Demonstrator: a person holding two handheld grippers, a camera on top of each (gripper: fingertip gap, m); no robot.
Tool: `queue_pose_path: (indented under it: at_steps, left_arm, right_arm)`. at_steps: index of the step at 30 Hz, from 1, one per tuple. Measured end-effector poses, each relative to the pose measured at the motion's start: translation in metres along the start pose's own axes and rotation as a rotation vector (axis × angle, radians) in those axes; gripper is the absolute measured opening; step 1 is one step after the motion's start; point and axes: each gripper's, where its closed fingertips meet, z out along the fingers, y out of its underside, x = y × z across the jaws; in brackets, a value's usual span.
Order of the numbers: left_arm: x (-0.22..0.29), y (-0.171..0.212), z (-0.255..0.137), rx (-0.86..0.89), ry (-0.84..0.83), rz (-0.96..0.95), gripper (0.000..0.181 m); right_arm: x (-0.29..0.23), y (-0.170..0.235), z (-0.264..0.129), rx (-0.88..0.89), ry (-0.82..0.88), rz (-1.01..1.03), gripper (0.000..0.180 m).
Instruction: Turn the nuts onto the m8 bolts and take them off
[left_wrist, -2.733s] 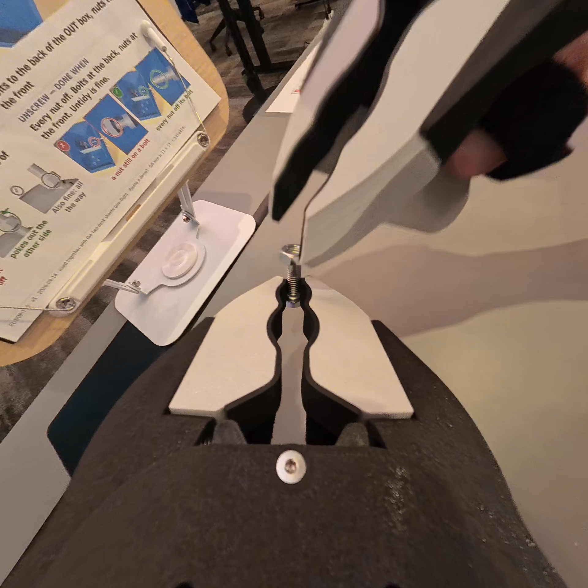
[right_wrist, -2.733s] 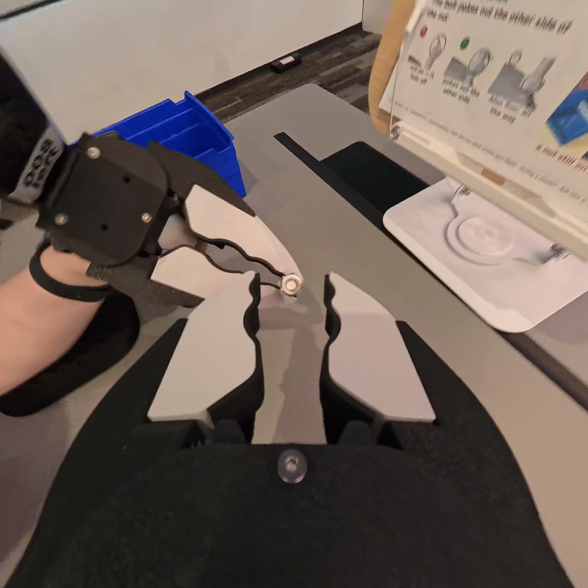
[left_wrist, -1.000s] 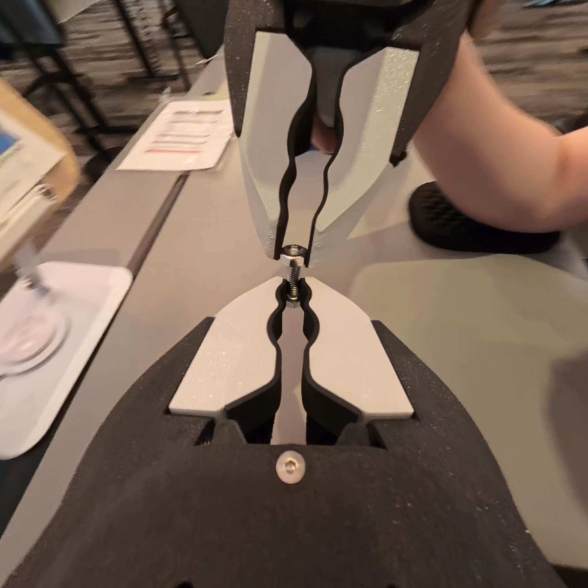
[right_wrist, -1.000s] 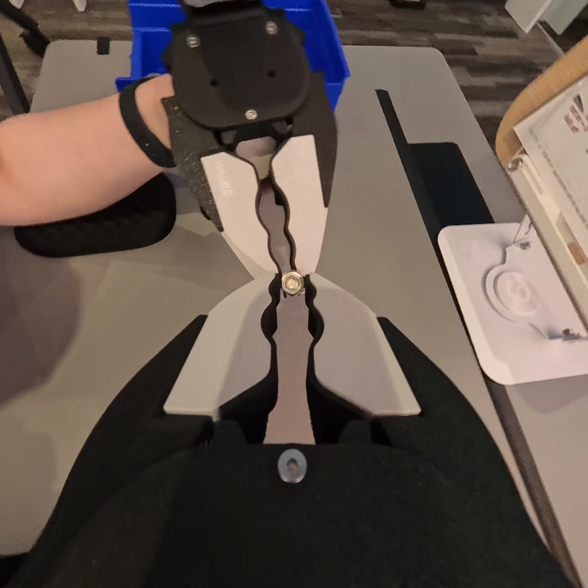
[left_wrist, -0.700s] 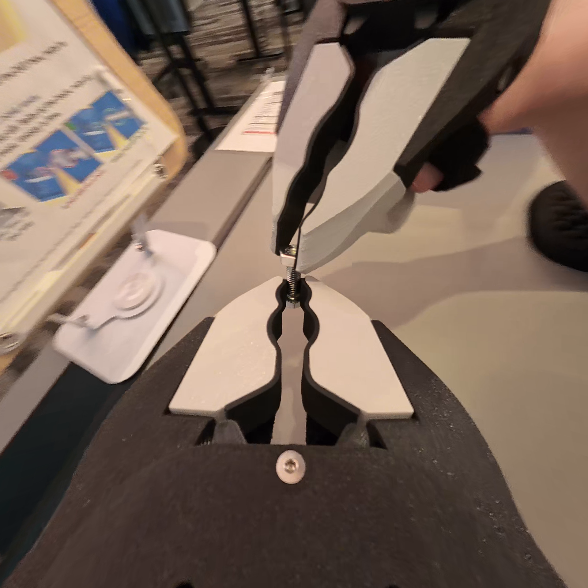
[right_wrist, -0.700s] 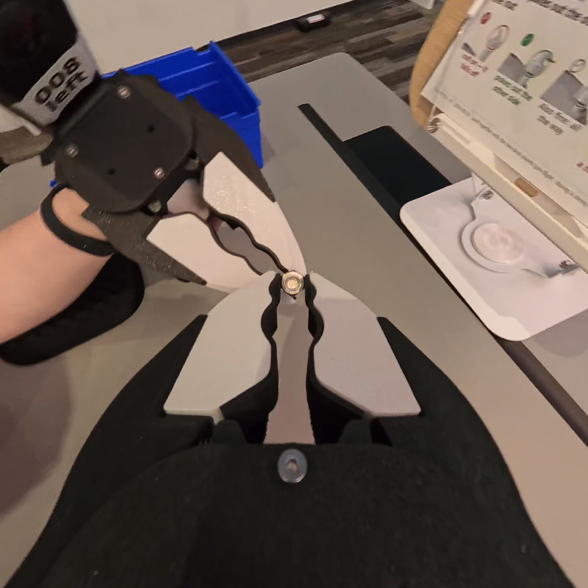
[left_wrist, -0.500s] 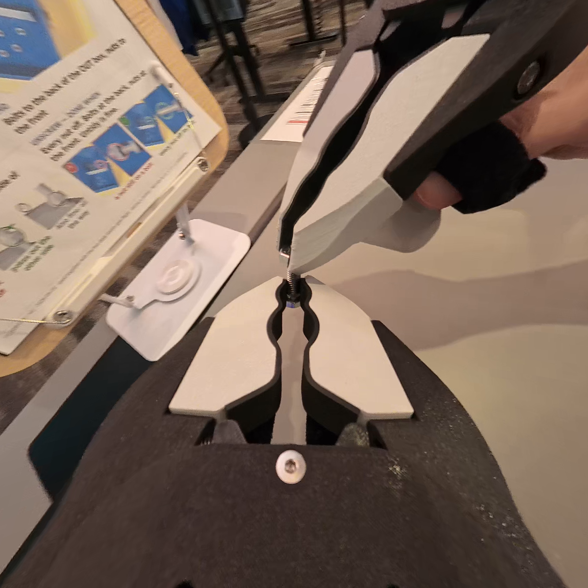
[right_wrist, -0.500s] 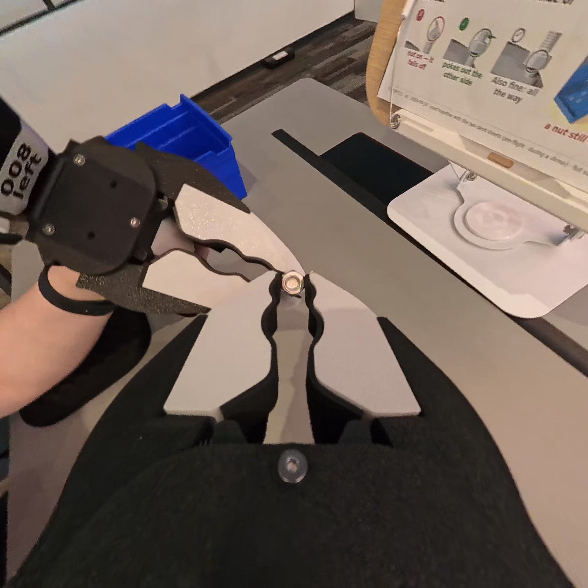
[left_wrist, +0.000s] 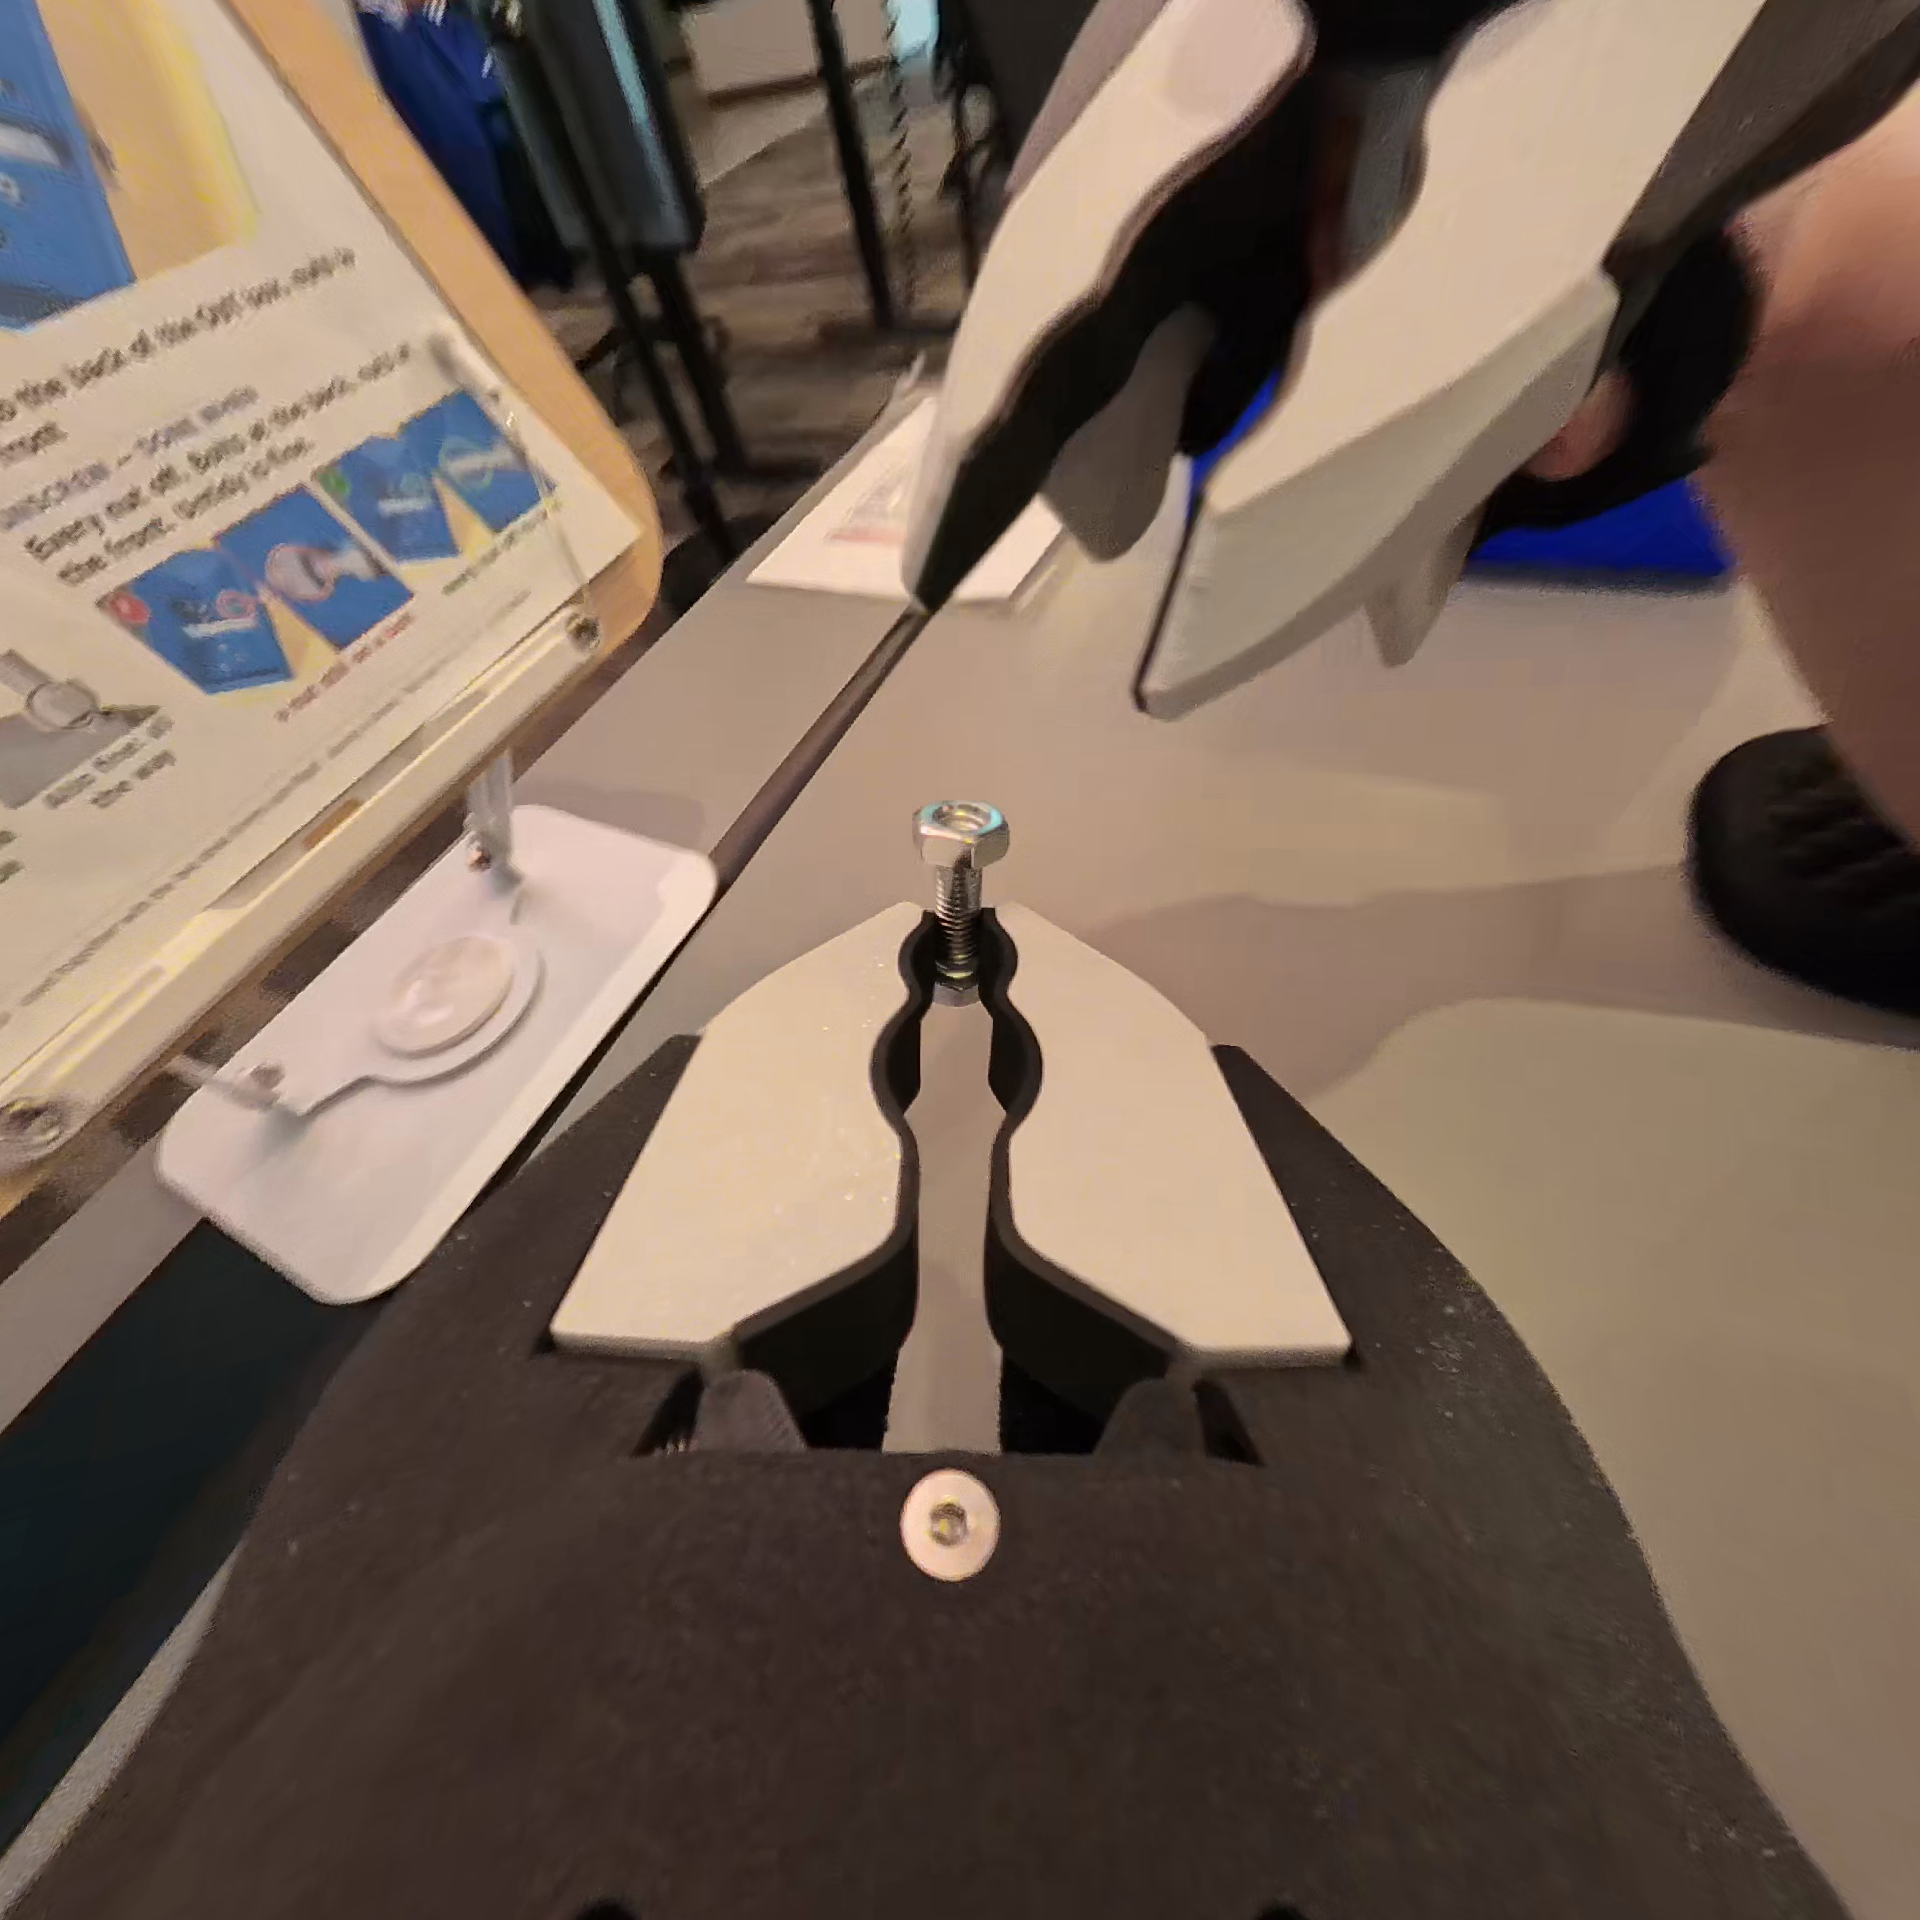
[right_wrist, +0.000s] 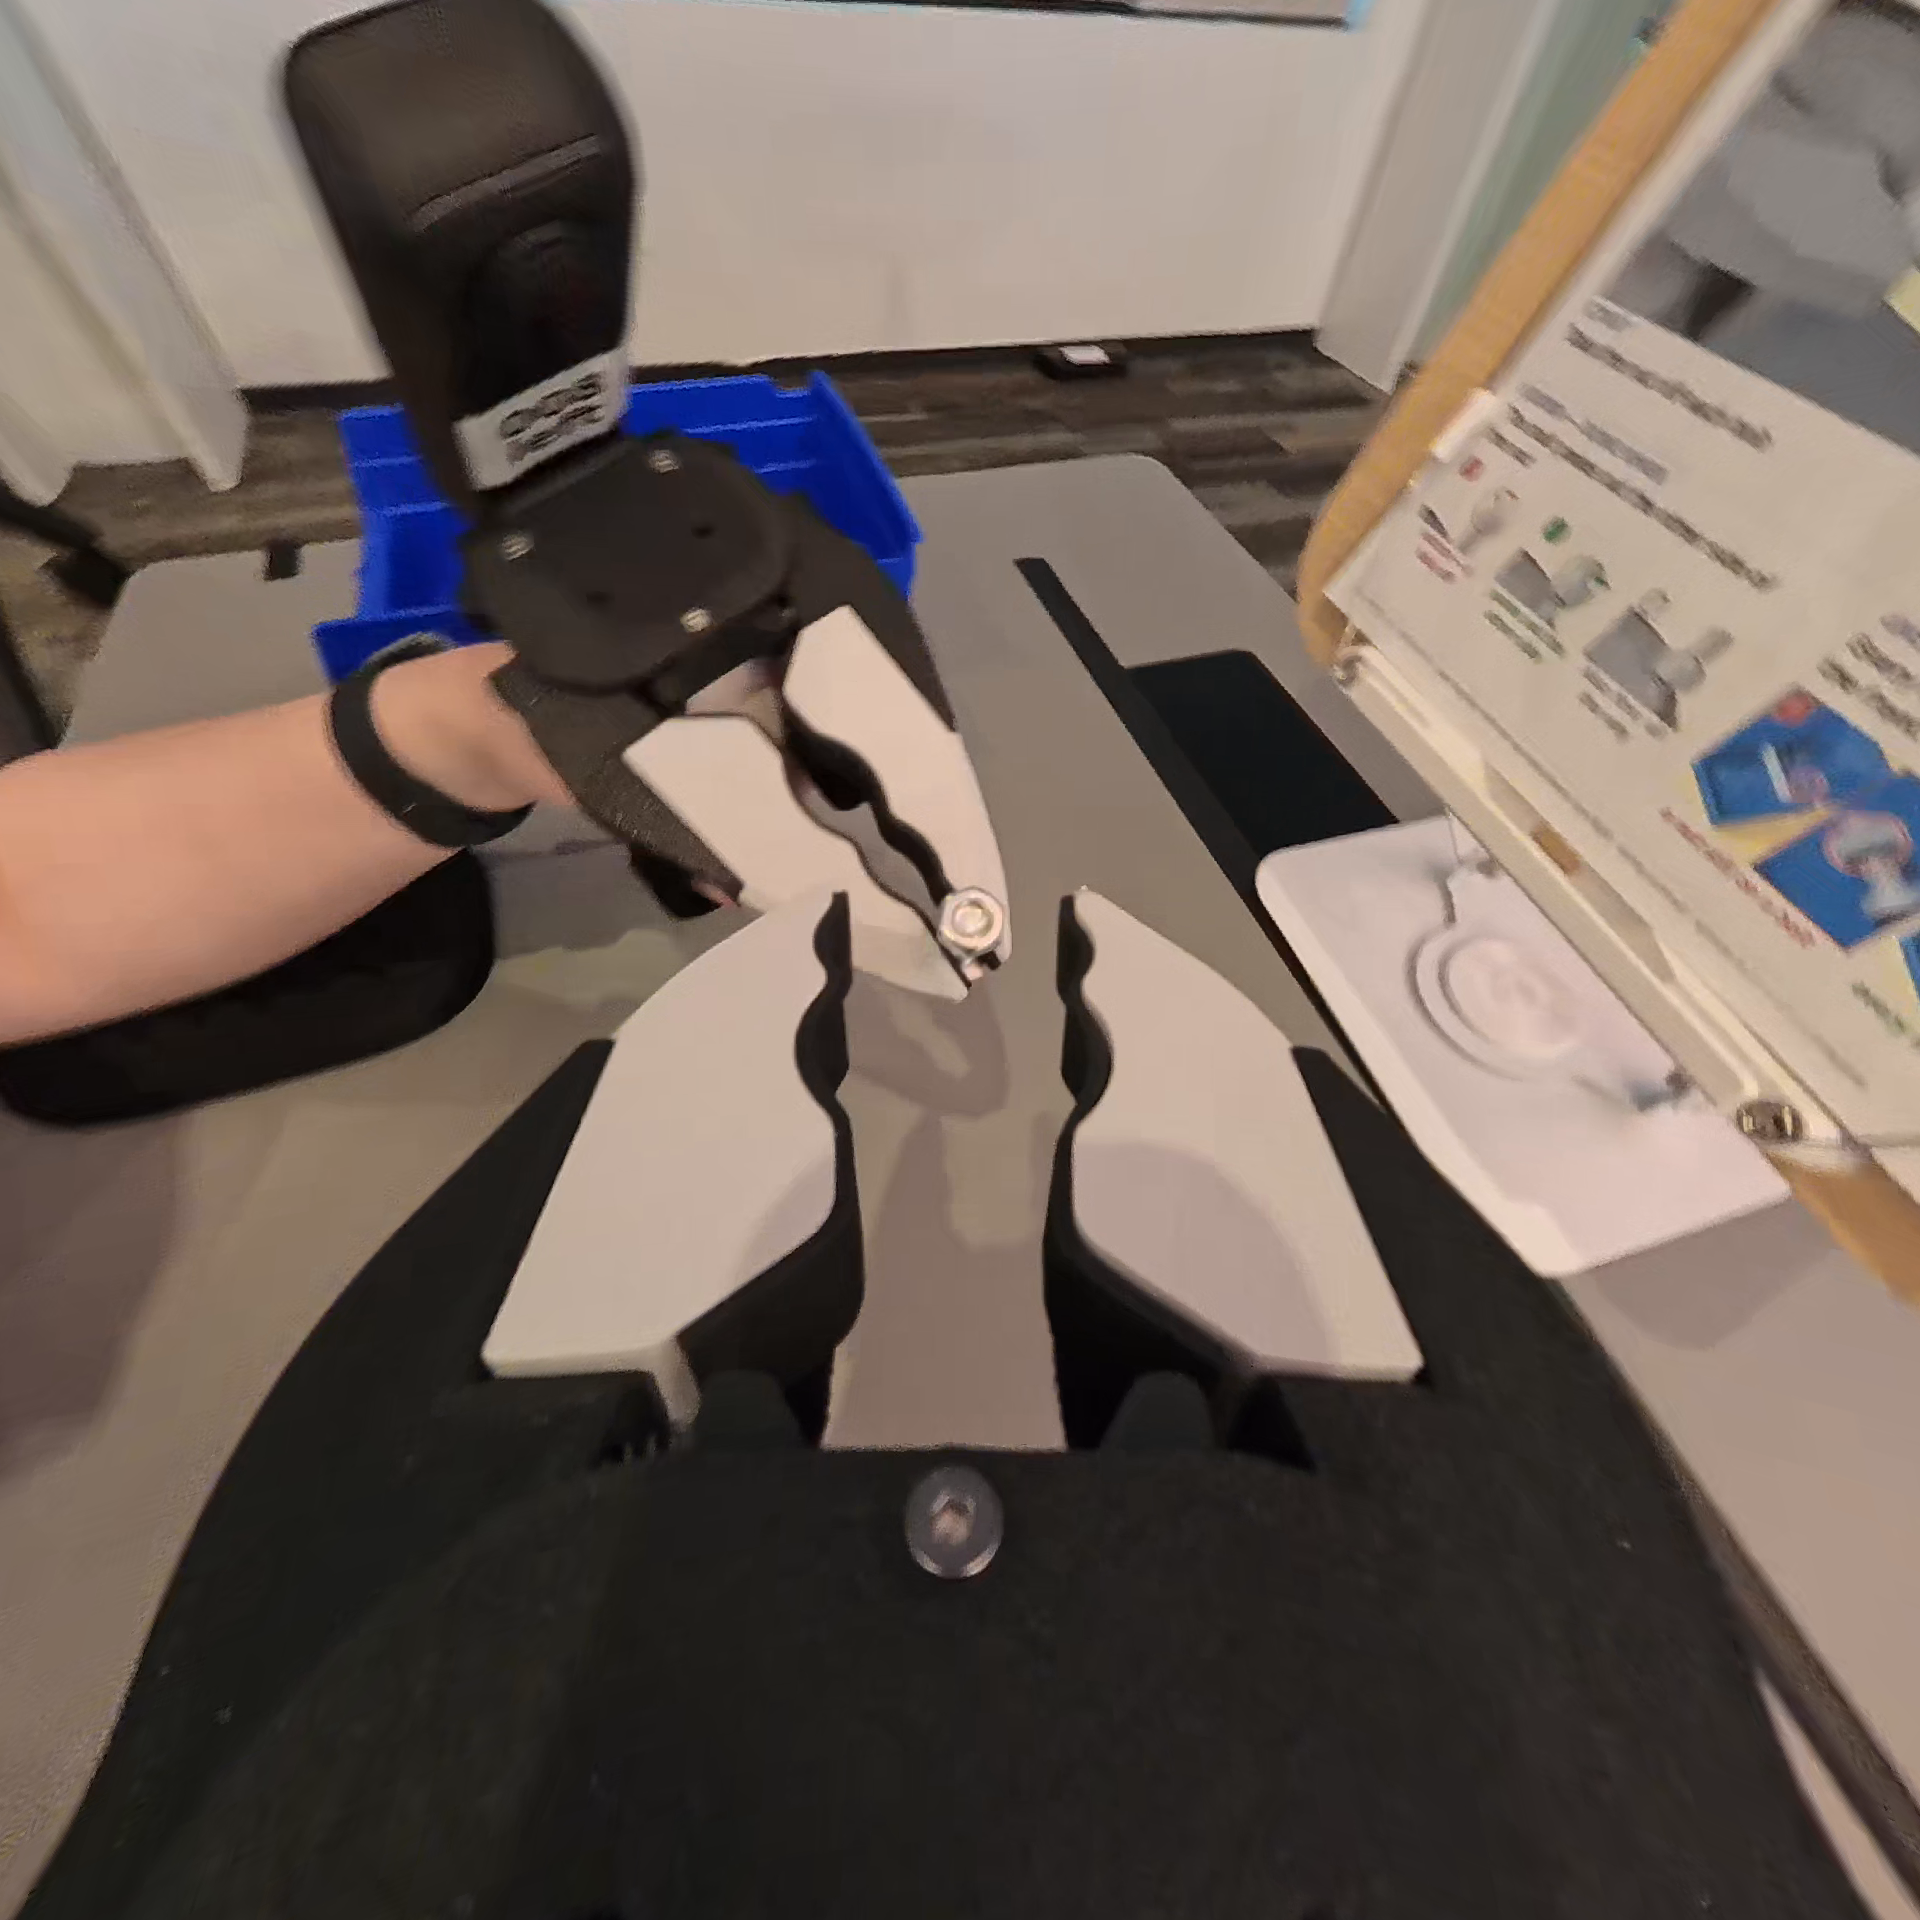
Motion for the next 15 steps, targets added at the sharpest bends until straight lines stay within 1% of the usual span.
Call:
queue_pose_path:
  at_steps: [3,6,9,12,15]
  left_arm:
    - [0.013,-0.019,-0.011,0.136,0.103,-0.009,0.007]
    - [0.021,-0.032,-0.020,0.210,0.164,-0.017,0.007]
    - [0.024,-0.034,-0.021,0.219,0.177,-0.003,0.007]
    - [0.028,-0.037,-0.021,0.226,0.186,0.002,0.007]
    - [0.030,-0.041,-0.022,0.230,0.180,0.012,0.007]
  right_arm:
    - [-0.011,-0.002,-0.005,0.043,-0.055,-0.141,0.039]
    - [-0.018,-0.011,-0.007,0.113,-0.040,-0.272,0.039]
    - [-0.030,-0.022,-0.007,0.177,-0.078,-0.285,0.038]
    - [-0.033,-0.017,-0.002,0.143,-0.109,-0.265,0.040]
    - [-0.037,-0.014,-0.001,0.134,-0.125,-0.286,0.038]
